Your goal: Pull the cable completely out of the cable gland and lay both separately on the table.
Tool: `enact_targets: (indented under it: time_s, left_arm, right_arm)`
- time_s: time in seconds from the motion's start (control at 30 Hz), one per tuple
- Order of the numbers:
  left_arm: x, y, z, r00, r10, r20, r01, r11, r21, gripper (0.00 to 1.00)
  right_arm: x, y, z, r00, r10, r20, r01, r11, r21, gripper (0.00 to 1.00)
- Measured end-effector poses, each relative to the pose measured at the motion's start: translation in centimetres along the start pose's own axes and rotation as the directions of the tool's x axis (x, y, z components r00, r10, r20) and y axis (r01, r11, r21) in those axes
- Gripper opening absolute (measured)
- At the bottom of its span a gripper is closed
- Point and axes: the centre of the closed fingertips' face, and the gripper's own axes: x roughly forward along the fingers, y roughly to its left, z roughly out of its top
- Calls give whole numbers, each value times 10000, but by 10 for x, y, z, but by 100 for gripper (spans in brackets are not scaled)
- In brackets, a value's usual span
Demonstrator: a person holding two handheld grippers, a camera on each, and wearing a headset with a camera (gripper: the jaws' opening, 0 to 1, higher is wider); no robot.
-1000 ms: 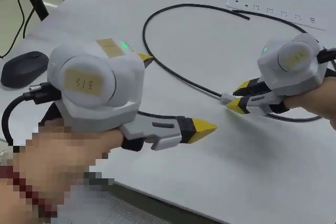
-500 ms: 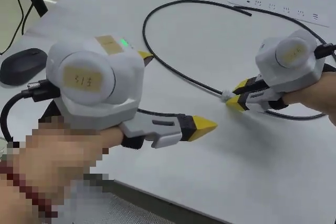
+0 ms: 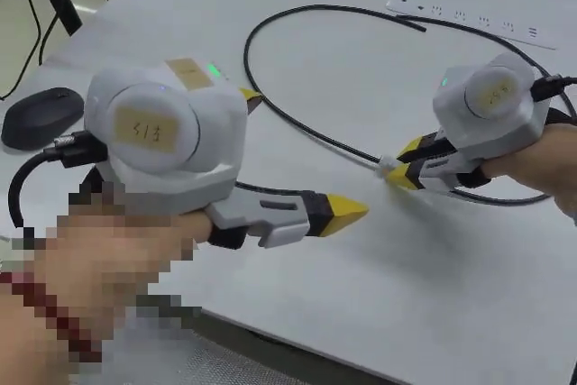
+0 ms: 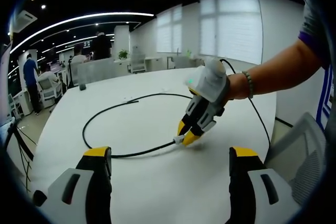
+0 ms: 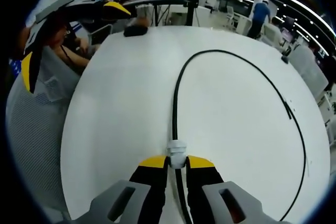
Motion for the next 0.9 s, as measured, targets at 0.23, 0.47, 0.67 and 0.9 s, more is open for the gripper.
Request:
enact_targets:
  time_s: [0.23, 0.47, 0.67, 0.9]
  left_arm:
    - [-12, -7, 22, 9984, -463, 328, 437, 9962, 760, 91]
    - [-24, -16, 43, 9894, -1307, 633, 1177, 9770, 1776, 87]
    - [-32, -28, 64, 9595, -2748, 617, 2431, 9189, 3108, 80]
    - [-27, -56, 81, 8984, -4367, 463, 3770, 8209, 4289, 71]
  right_arm:
    - [-44, 18, 33, 9945, -190, 1027, 136, 9985, 534, 8]
    - [-89, 45, 60, 9849, -395, 1687, 350, 9989, 300, 8]
    - [-124, 63, 72, 9770, -546, 2060, 515, 9985, 206, 8]
    - [-146, 75, 74, 9732, -593, 2223, 597, 9982, 47, 8]
